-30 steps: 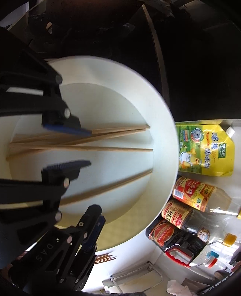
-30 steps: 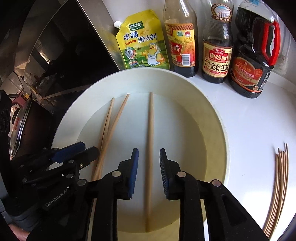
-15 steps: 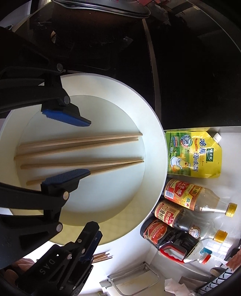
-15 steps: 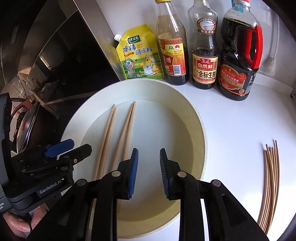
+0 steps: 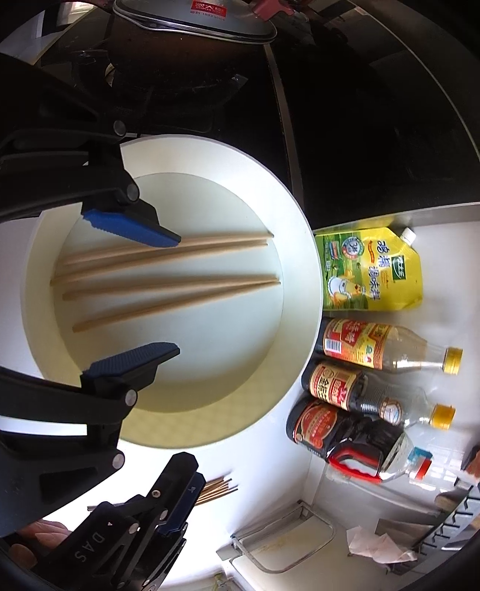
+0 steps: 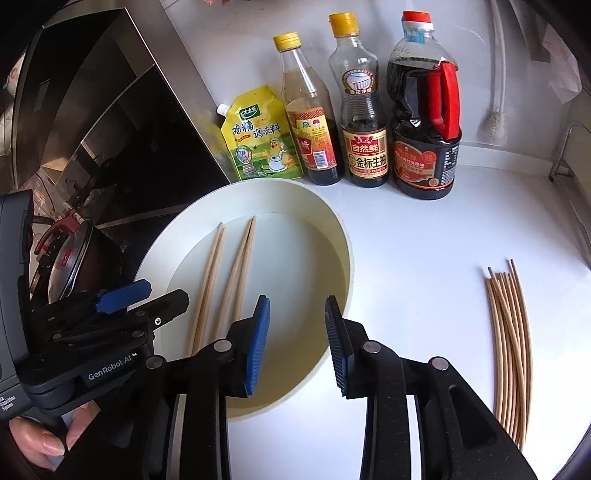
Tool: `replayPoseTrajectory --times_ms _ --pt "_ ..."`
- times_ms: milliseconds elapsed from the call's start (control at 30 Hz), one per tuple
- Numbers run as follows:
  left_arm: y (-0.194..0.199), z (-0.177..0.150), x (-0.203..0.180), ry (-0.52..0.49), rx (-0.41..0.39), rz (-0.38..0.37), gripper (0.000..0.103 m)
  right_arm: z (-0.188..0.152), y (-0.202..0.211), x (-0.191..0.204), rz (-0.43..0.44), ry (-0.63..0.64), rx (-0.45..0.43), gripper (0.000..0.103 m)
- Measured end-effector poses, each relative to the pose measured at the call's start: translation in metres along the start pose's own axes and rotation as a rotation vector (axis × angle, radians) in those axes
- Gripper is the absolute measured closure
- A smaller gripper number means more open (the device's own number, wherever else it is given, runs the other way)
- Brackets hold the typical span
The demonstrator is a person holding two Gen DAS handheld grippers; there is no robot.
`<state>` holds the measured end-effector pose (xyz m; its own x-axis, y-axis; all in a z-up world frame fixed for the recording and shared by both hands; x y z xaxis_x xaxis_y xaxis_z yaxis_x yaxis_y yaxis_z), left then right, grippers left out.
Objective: Organize utensils
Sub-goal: 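Move both open tools back toward the chopstick pile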
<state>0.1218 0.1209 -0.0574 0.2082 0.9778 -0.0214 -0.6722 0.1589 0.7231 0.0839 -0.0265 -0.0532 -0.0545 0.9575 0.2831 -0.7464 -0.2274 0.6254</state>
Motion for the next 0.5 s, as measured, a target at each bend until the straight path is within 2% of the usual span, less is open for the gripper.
replayPoseTrajectory --times_ms 500 --pt "0.015 -0.006 -0.058 -0.037 -0.01 -0.043 0.048 -0.005 0.043 -0.05 -0.047 -0.035 -0.032 0.073"
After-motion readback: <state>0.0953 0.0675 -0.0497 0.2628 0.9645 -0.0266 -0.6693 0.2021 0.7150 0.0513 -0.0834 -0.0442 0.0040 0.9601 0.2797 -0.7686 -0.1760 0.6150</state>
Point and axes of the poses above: each gripper's, at about its wrist camera, not at the fingertips, and y roughly against the way its jaws point, x to its left, z to its top, the point moved 3 cm from there along -y, roughly the way its jaws point, and after that the axes turned 14 degrees about -x, right-handed, at the moved point
